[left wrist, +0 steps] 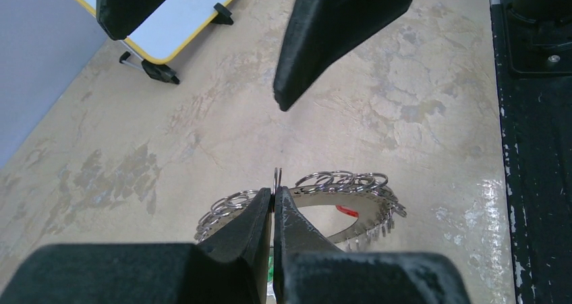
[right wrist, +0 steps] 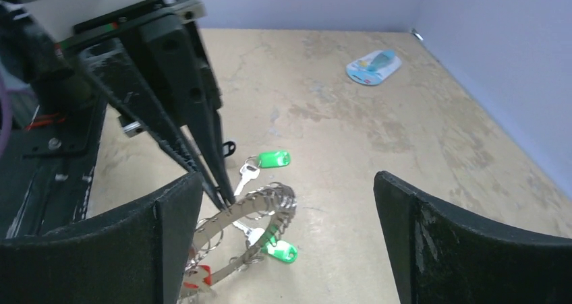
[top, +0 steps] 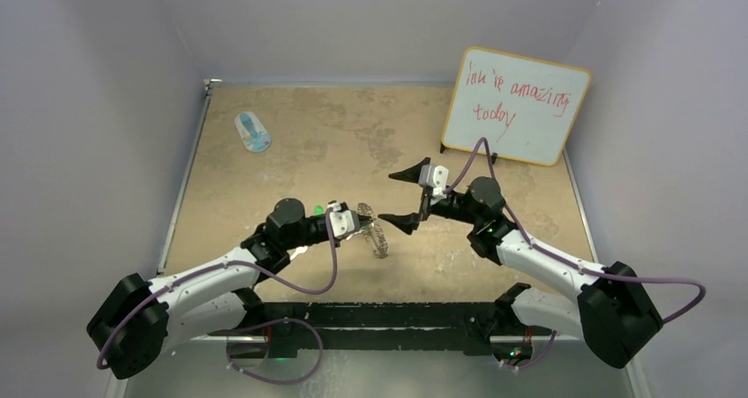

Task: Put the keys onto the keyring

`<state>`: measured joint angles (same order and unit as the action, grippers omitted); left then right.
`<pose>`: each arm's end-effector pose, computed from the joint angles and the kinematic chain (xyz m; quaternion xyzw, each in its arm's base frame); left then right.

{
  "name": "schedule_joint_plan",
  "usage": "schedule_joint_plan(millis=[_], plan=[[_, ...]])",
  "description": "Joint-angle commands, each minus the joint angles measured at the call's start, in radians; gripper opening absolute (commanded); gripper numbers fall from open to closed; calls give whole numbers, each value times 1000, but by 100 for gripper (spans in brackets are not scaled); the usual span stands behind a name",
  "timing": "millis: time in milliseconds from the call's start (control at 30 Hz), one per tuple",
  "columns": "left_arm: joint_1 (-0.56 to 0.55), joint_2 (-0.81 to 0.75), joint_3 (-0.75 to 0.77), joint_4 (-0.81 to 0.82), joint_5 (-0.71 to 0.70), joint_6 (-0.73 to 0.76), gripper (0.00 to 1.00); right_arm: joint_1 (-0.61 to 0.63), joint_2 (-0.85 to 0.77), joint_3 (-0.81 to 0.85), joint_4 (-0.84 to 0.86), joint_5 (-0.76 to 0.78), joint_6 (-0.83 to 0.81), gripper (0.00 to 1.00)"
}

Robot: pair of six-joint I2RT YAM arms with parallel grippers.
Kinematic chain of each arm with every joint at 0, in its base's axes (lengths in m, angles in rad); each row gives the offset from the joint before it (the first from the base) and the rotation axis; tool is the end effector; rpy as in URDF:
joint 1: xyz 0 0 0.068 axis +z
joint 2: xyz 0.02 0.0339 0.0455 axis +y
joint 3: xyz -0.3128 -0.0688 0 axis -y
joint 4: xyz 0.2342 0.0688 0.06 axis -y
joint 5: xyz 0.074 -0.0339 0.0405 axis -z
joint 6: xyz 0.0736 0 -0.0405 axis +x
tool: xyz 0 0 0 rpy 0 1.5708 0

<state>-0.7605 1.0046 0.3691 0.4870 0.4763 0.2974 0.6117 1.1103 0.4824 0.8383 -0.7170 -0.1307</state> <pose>0.1319 -0.1721 0.2661 0.5045 0.5579 -0.3195 0.5763 0.1625 0.1730 0.3317 -0.4678 0.4499 0.3877 0.6545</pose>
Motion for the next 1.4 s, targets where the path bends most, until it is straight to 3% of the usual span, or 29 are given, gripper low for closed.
schedule_joint_plan(millis=[0, 233, 533, 867, 1167, 1367], plan=[[-3, -64, -18, 65, -18, -8, 0, 6, -16, 7, 72, 157, 122, 99], [-4, -147, -106, 135, -3, 56, 0, 4, -70, -43, 163, 391, 250, 99], [-4, -200, -121, 160, -4, 50, 0, 3, -7, 79, -120, 540, 370, 99], [-3, -307, -105, 126, -25, 34, 0, 4, 120, 221, -288, 526, 432, 99], [-3, -403, 66, -212, -100, 14, 0, 3, 197, 276, -347, 489, 464, 96], [-4, -506, 144, -409, -174, 18, 0, 5, 307, 342, -394, 440, 445, 88]])
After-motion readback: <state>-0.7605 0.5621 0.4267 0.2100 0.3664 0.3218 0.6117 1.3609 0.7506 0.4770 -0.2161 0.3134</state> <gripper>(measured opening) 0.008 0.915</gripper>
